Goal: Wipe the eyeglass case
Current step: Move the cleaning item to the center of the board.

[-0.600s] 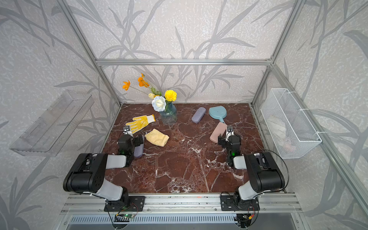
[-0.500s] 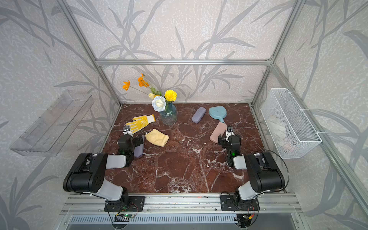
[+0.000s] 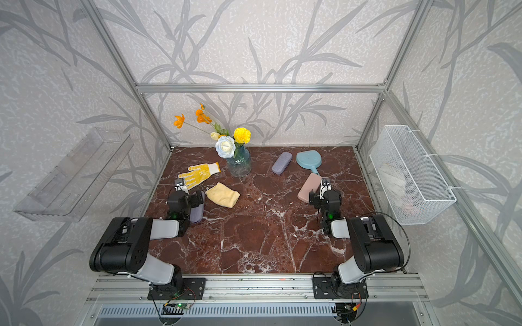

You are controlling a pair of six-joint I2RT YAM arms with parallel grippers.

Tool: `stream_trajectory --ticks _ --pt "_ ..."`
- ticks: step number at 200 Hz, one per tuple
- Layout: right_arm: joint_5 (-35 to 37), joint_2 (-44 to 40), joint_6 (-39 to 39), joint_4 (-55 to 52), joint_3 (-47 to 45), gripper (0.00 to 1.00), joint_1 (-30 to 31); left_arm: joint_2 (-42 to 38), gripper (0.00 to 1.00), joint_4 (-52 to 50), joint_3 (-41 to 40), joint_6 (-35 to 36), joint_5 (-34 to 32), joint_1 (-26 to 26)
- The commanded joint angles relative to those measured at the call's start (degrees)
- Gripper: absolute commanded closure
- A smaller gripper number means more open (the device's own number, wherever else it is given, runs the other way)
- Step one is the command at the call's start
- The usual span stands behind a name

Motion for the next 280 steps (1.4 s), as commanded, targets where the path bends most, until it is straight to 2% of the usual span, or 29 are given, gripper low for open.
stream_trajectory --ticks 1,29,38,47,54,61,71,95,104,112,130,140,152,158,164,173,194,205,245,269,280 --pt "0.4 -0.7 0.2 -0.5 1.2 0.01 0.2 -0.7 0.00 -0.2 1.2 -0.6 -0.3 0.2" --pt "-0.6 -0.8 -0.2 0.1 1.5 0.01 0.2 -1.2 0.00 0.2 1.3 0.2 0.6 0.2" --pt "-1.9 -1.8 -1.6 -0.2 2.4 0.01 0.5 -2.6 0.00 -4.1 3.3 1.0 1.2 0.1" --pt "-0.7 -5.5 -1.7 -11.1 5.6 0.01 1.0 -5.2 0.00 -13.8 6.8 0.8 -0.8 -0.5" --pt "0.3 -8.3 -0.5 -19.9 8.4 0.01 1.2 -7.7 0.00 -23.1 9.9 -1.4 -3.6 -1.1" --pt "1.5 -10.5 1.3 -25.9 10.8 0.01 1.2 -9.4 0.00 -28.2 11.5 -3.8 -6.6 -1.8" --pt "3.2 -13.1 2.8 -31.1 12.1 0.01 1.6 -12.5 0.00 -32.5 11.9 -6.7 -11.2 -3.7" --pt "12.2 -19.6 10.4 -43.7 15.0 0.01 4.6 -20.2 0.00 -42.9 12.8 -11.2 -21.9 -9.9" --pt "17.8 -20.9 12.8 -51.0 17.9 0.01 7.0 -22.3 0.00 -47.8 14.3 -12.2 -23.7 -11.7" --pt "19.2 -21.2 13.0 -57.7 20.9 0.01 9.4 -23.8 0.00 -51.6 15.9 -12.7 -24.5 -12.5" --pt "12.6 -21.2 18.3 -68.3 26.6 0.01 10.8 -26.3 0.00 -58.9 18.8 -15.4 -24.2 -13.1" --pt "9.6 -21.1 26.5 -72.5 28.3 0.01 10.2 -27.3 0.00 -62.0 20.0 -18.6 -23.3 -13.1" --pt "-6.3 -21.9 26.6 -69.7 26.9 0.00 7.2 -28.3 0.00 -65.8 21.4 -22.3 -20.1 -13.0" --pt "-10.9 -22.2 27.2 -67.2 25.5 0.09 6.5 -28.8 0.00 -66.3 21.4 -23.8 -18.2 -13.0" --pt "-11.8 -22.3 29.3 -66.5 24.7 0.17 6.3 -29.2 0.00 -66.0 20.9 -25.4 -16.5 -12.9" --pt "-13.7 -22.1 31.7 -66.3 23.9 0.24 6.3 -30.1 0.00 -65.1 20.1 -26.3 -14.2 -12.5" --pt "-17.0 -19.3 35.2 -71.1 24.9 0.27 6.7 -32.1 0.00 -64.1 19.1 -25.5 -9.7 -11.4" --pt "-21.0 -17.3 35.0 -72.6 25.3 0.28 7.1 -32.2 0.00 -64.6 19.6 -25.1 -7.5 -11.1" --pt "-16.2 -14.0 34.6 -76.3 27.2 0.27 13.4 -27.4 0.03 -66.4 20.6 -27.8 -1.2 -12.9" --pt "-15.6 -10.4 33.2 -79.9 30.5 0.29 14.2 -22.5 0.03 -71.9 23.3 -30.4 -4.3 -14.7" --pt "-13.1 -9.1 31.2 -81.5 32.7 0.30 17.1 -21.1 0.03 -73.9 23.7 -32.1 -7.1 -14.6"
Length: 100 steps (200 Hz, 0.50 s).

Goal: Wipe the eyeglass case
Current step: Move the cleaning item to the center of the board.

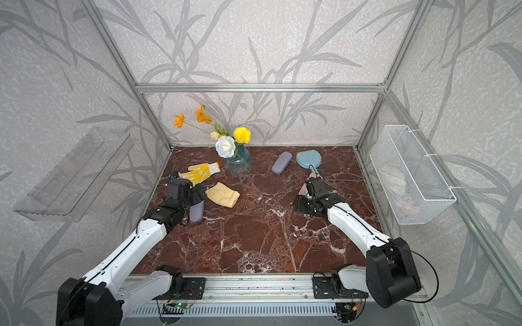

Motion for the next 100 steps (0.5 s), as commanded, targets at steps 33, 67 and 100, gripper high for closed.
stream_trajectory --ticks 33,67,100 --pt "12.3 8.9 -3.2 -7.3 11.7 0.30 13.8 12.5 0.01 -1.4 7.6 -6.4 6.8 -0.6" --pt "7.7 9.5 0.8 -3.1 10.9 0.31 14.4 25.1 0.01 2.3 13.2 -9.1 10.5 -2.4" --pt "9.9 7.0 -0.8 -3.5 9.3 0.32 14.4 29.5 0.05 2.6 14.7 -9.1 9.4 -2.6"
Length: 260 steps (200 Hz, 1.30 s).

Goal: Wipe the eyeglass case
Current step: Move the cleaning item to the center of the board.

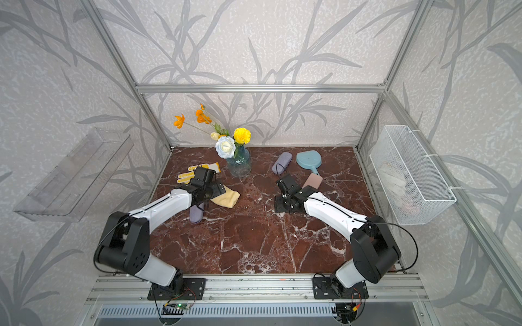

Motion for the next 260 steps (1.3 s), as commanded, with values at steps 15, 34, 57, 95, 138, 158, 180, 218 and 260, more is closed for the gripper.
stream_trajectory --ticks 15,34,57,95,138,158,180,218,260 --pt "1.9 -2.9 -0.1 -0.2 -2.2 0.32 -0.1 2.0 0.05 0.8 0.9 -1.5 -0.3 -0.2" --pt "1.0 -2.3 0.2 0.9 -3.2 0.33 -0.1 4.5 0.09 2.6 1.1 -2.0 1.0 -0.2" --pt "0.5 -1.4 0.3 0.9 -3.4 0.32 0.0 6.8 0.19 3.1 2.1 -1.7 2.5 -0.2" --pt "1.7 -2.7 0.2 1.8 -5.6 0.33 -0.1 9.2 0.20 4.1 2.7 -1.1 2.7 -0.2" --pt "3.4 -3.6 0.3 1.4 -6.5 0.33 -0.1 13.5 0.34 5.1 2.8 -2.2 5.9 -0.3" --pt "4.4 -3.8 0.0 1.2 -6.8 0.33 -0.1 13.4 0.55 5.7 2.3 -1.5 8.3 -0.4" --pt "5.5 -4.1 -0.5 0.1 -6.6 0.33 -0.2 11.8 0.70 5.4 1.3 -0.3 11.9 -1.5" --pt "9.3 -6.1 -0.3 -1.7 -7.4 0.34 -0.4 7.2 0.76 2.2 0.9 3.6 16.2 -11.4" --pt "9.7 -8.4 0.4 -2.3 -9.6 0.36 -1.6 8.1 0.76 -0.7 6.7 6.3 14.8 -25.0"
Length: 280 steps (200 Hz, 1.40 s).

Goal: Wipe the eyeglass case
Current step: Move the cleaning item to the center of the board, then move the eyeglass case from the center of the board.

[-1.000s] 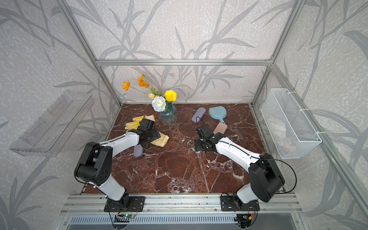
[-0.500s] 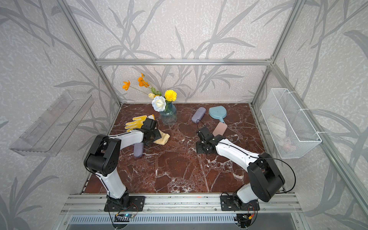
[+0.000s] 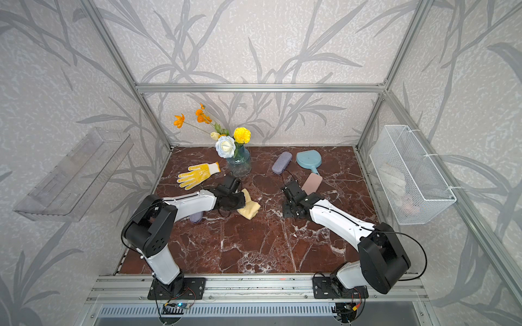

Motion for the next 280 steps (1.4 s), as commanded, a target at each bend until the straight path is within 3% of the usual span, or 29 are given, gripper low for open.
stream_trajectory --ticks 1,23,73,85,89,111,144,165,189,206,216,232,256,280 --pt "1.7 -2.0 0.7 -2.3 -1.5 0.36 -0.7 -0.2 0.76 -3.3 4.0 2.7 0.6 -5.1" --pt "0.9 -2.5 0.9 -3.3 -1.8 0.36 -0.8 2.1 0.73 -0.8 5.3 0.7 2.7 -7.1" --pt "-1.2 -5.0 0.8 -4.1 -4.0 0.38 -0.7 4.0 0.53 2.0 3.4 1.4 7.0 -10.7" --pt "-1.9 -4.8 0.7 -3.7 -4.4 0.39 -0.7 4.1 0.47 3.0 3.0 1.7 7.3 -10.6" --pt "-2.1 -4.6 0.8 -3.7 -4.4 0.39 -0.7 4.1 0.40 3.0 3.0 1.9 7.3 -10.6" --pt "-3.1 -4.1 1.0 -4.1 -3.8 0.39 -0.4 2.9 0.22 3.0 2.5 2.1 6.7 -9.8" --pt "-3.7 -4.2 -0.2 -4.3 -2.9 0.40 0.9 -4.9 0.16 1.9 -0.9 1.6 5.3 -7.4" --pt "-4.5 -2.9 -1.0 -4.6 -1.9 0.39 3.6 -12.7 0.16 -1.5 -2.7 2.1 1.5 -5.9" --pt "-3.5 -0.1 -1.3 -5.8 0.1 0.35 9.1 -21.0 0.13 -10.2 -3.1 2.8 -9.5 -3.7" --pt "-2.5 2.5 -1.3 -6.0 1.6 0.33 12.6 -26.3 0.06 -13.4 -5.2 3.6 -19.1 -1.7" --pt "-1.9 4.1 -1.4 -6.1 2.7 0.33 14.3 -29.1 0.00 -14.0 -7.0 4.0 -22.4 0.3" --pt "-0.9 6.9 -2.0 -6.2 5.3 0.31 16.4 -32.8 0.00 -14.7 -9.9 3.5 -25.8 4.3" --pt "-0.1 11.0 -3.2 -6.3 8.6 0.30 17.5 -35.1 0.00 -17.5 -12.8 1.0 -31.9 10.6" --pt "-0.2 14.4 -5.2 -5.6 11.1 0.30 17.4 -31.9 0.00 -18.6 -13.8 0.6 -31.9 16.8"
